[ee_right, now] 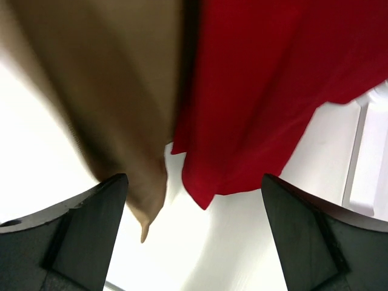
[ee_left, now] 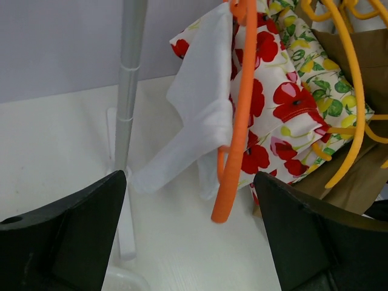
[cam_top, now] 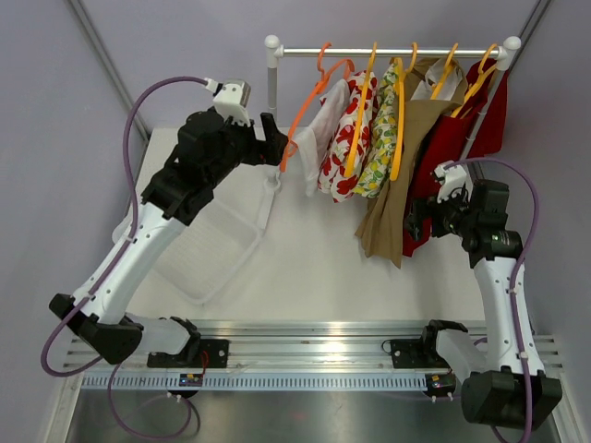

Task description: Remove the skirt from the hanger

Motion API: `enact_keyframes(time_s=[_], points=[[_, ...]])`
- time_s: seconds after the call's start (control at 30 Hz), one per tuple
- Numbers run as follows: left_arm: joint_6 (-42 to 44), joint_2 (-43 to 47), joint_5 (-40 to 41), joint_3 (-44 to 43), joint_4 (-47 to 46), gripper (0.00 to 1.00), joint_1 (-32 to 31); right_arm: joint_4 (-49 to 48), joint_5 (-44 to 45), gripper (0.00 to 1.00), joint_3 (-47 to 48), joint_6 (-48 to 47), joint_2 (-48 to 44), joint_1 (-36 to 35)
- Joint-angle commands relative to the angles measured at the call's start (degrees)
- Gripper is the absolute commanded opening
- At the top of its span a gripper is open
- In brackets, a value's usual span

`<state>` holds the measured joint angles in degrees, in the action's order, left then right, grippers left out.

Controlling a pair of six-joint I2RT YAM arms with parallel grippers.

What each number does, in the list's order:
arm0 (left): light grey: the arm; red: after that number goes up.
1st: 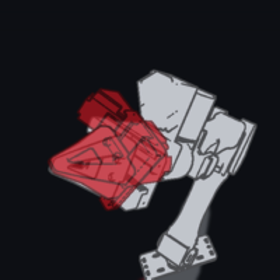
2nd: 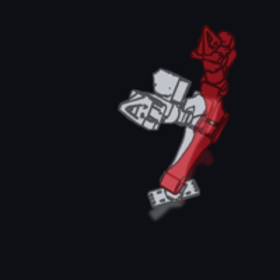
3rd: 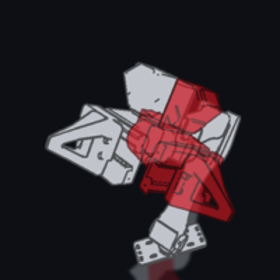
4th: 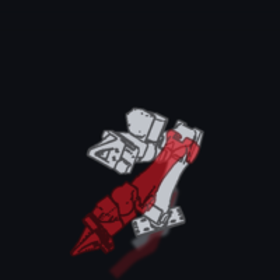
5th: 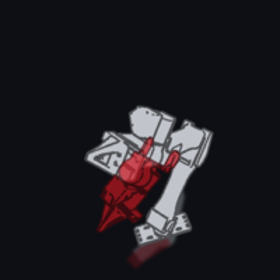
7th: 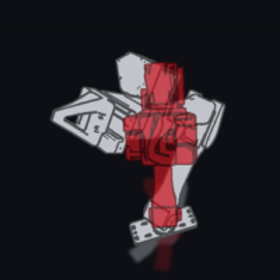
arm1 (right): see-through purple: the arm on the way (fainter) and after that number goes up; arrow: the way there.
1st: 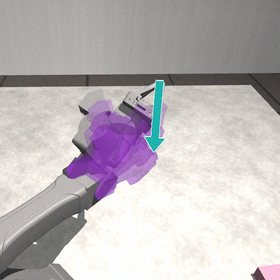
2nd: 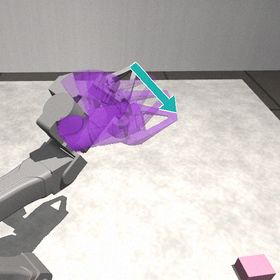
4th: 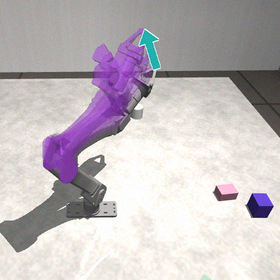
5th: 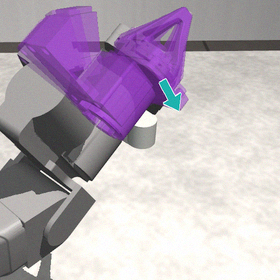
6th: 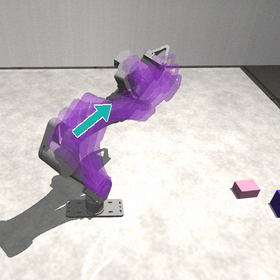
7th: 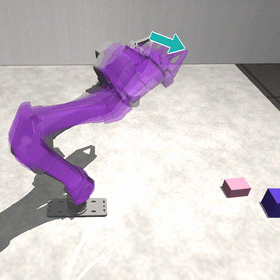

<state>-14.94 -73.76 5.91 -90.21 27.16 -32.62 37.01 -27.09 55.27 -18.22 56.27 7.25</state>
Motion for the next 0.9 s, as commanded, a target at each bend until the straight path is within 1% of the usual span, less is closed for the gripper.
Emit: enact_keyframes(time_s=[0.0,0.1,0.23,0.3,0.33,0.4,0.5,0.63,0.67,0.7,0.73,0.77,0.83,0.87], points=[[1.6,-4.0,-2.4,-5.1,-5.7,0.88,-1.0,0.4,-6.5,1.0,-1.4,-4.6,-3.7,0.0],[2.1,-7.2,-4.5,-8.5,-7.1,0.85,-2.4,1.0,-6.7,0.99,-1.7,-5.7,-3.8,0.0],[3.1,-11.1,-5.6,-11.9,-9.8,0.75,-3.0,0.8,-6.9,0.99,-1.8,-6.0,-3.9,0.0],[3.5,-13.2,-4.9,-13.9,-9.3,0.7,-3.1,0.9,-7.0,1.0,-2.0,-6.1,-4.1,0.0],[4.0,-15.5,-4.7,-15.2,-8.6,0.61,-3.1,0.9,-6.9,0.99,-2.0,-6.2,-4.3,0.0],[5.5,-17.7,-2.2,-18.2,-7.7,0.54,-3.6,0.9,-6.8,1.0,-2.2,-6.1,-4.6,0.0],[8.8,-21.2,1.9,-21.3,-5.7,0.5,-4.5,0.6,-6.2,0.99,-2.3,-6.1,-5.0,0.0],[11.5,-23.6,2.9,-23.3,-4.6,0.46,-5.4,0.9,-5.0,1.0,-1.8,-6.1,-5.7,0.1],[12.7,-24.1,2.8,-23.7,-4.5,0.39,-5.6,1.0,-4.8,0.99,-1.5,-6.1,-5.9,0.1],[13.3,-24.4,3.1,-24.6,-4.4,0.31,-5.9,1.6,-4.5,1.0,-1.1,-6.2,-6.0,0.1],[13.8,-24.6,3.2,-25.2,-4.2,0.19,-6.0,1.9,-3.4,0.99,-0.7,-6.2,-6.3,0.1],[14.2,-24.9,3.7,-25.7,-4.1,0.0,-6.0,3.1,-2.8,1.0,0.5,-6.4,-6.5,0.1],[14.6,-24.8,3.7,-27.6,-4.0,0.0,-6.3,5.2,-1.6,1.0,2.2,-7.6,-7.2,0.1],[14.5,-24.6,3.8,-28.2,-4.2,0.0,-6.5,7.9,-1.5,0.99,4.2,-8.2,-7.4,0.1]])
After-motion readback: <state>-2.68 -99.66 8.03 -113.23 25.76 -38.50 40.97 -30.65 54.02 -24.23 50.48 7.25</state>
